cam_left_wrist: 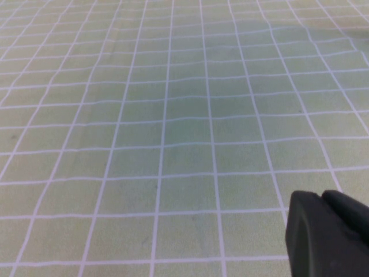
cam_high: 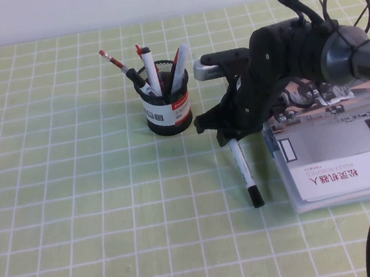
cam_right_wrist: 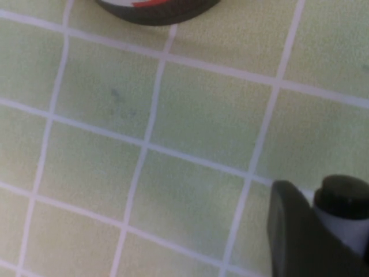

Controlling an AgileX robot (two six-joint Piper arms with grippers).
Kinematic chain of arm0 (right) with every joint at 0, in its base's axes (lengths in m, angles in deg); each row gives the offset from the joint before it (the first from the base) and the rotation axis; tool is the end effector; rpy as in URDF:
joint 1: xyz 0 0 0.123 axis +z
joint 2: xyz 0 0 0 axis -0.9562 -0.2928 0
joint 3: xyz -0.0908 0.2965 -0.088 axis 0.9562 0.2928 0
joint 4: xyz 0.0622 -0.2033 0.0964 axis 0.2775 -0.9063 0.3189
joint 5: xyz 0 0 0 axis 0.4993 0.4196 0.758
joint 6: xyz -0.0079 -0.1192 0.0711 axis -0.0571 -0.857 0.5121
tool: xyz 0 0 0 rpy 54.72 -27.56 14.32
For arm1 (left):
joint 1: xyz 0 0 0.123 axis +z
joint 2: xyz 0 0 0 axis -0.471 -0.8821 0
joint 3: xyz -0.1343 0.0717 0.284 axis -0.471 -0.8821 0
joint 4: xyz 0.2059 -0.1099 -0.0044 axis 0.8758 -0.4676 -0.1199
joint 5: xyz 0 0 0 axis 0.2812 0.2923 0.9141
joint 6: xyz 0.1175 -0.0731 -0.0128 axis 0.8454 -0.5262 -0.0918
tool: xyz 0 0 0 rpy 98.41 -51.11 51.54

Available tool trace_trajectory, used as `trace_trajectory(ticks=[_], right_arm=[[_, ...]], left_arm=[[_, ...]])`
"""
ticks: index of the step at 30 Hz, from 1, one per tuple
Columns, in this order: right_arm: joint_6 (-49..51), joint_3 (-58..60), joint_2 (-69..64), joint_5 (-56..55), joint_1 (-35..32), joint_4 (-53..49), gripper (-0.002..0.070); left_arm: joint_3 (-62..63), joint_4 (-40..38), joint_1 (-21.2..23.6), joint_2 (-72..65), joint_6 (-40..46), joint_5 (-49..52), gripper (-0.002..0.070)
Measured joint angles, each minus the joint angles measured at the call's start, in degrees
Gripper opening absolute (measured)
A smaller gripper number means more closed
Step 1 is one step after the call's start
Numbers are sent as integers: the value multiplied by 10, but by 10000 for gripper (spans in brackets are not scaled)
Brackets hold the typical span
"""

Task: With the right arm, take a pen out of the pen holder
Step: 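Take a marker out of the pen holder and lay it on the table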

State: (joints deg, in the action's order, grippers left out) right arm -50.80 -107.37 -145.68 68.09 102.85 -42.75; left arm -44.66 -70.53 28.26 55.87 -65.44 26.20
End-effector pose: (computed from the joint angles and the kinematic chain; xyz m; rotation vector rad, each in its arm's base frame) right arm 0.4174 0.2602 0.1895 -0.3459 2.7400 0.4088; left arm 0.0416 -0.0031 0.1550 0.1132 1.8771 0.0534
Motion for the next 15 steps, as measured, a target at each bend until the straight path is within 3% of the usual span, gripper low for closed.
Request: trace_trajectory(ticks=[6, 15], right_arm=[[-1, -1, -6, -5, -1, 0, 105], [-2, -1, -6, -5, -1, -1, 237]], left_arm=[[0, 0, 0, 0, 0, 0, -6], [0, 0, 0, 0, 0, 0, -6]])
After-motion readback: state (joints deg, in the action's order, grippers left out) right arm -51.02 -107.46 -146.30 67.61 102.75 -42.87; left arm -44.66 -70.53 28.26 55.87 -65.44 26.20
